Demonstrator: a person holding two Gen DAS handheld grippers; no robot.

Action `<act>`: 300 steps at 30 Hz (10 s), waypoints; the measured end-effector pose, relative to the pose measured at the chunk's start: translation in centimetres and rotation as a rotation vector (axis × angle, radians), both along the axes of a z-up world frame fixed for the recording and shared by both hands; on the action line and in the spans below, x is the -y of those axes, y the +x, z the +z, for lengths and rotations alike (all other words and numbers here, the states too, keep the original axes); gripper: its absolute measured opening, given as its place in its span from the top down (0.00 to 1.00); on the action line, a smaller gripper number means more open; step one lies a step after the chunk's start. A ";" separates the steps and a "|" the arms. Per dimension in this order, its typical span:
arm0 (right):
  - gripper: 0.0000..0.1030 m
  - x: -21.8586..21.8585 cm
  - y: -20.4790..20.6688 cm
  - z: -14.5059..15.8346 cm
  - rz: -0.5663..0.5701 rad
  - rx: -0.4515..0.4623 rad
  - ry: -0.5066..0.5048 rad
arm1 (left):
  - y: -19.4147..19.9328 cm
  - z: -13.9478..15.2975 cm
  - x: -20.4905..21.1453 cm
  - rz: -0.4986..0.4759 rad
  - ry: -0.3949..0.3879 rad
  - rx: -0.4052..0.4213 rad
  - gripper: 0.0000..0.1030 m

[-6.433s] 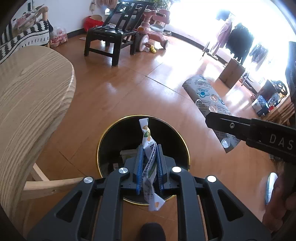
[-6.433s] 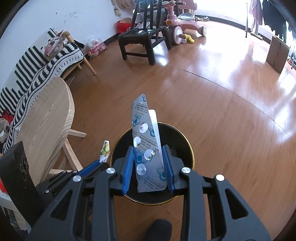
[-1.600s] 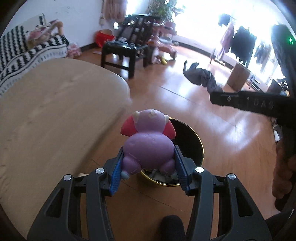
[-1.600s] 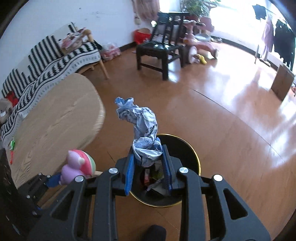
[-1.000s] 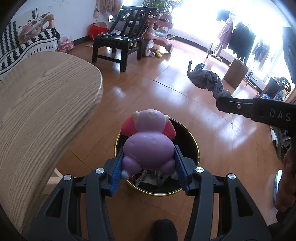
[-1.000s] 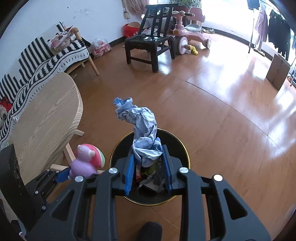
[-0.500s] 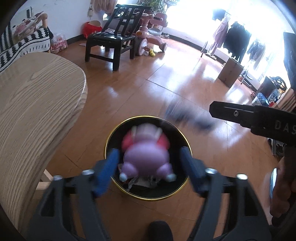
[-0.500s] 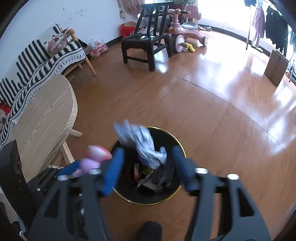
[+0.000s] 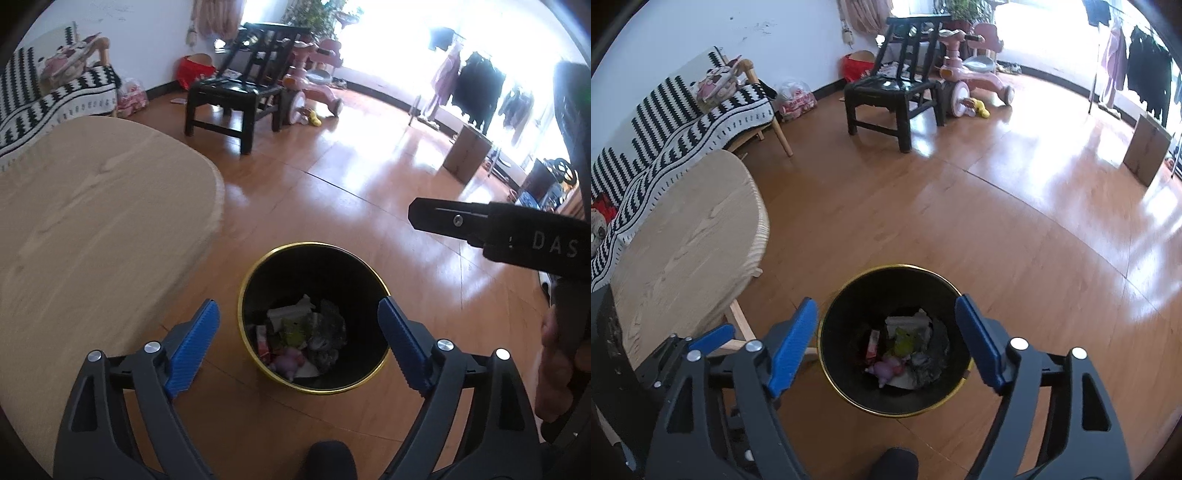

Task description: Collect trash

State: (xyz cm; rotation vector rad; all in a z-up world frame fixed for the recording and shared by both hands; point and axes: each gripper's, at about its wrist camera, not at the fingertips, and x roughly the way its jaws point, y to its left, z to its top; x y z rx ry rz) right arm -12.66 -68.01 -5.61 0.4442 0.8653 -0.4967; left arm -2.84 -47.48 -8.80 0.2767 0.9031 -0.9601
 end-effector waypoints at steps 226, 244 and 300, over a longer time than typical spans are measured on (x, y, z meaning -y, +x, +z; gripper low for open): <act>0.07 -44.9 22.2 4.6 0.738 0.123 -0.118 | 12.1 8.2 -53.5 0.952 0.080 0.121 0.06; 0.07 -44.4 22.3 4.2 0.744 0.116 -0.114 | 11.9 7.9 -53.0 0.948 0.082 0.118 0.06; 0.07 -43.9 21.9 4.4 0.737 0.110 -0.119 | 11.9 8.2 -52.8 0.945 0.092 0.113 0.06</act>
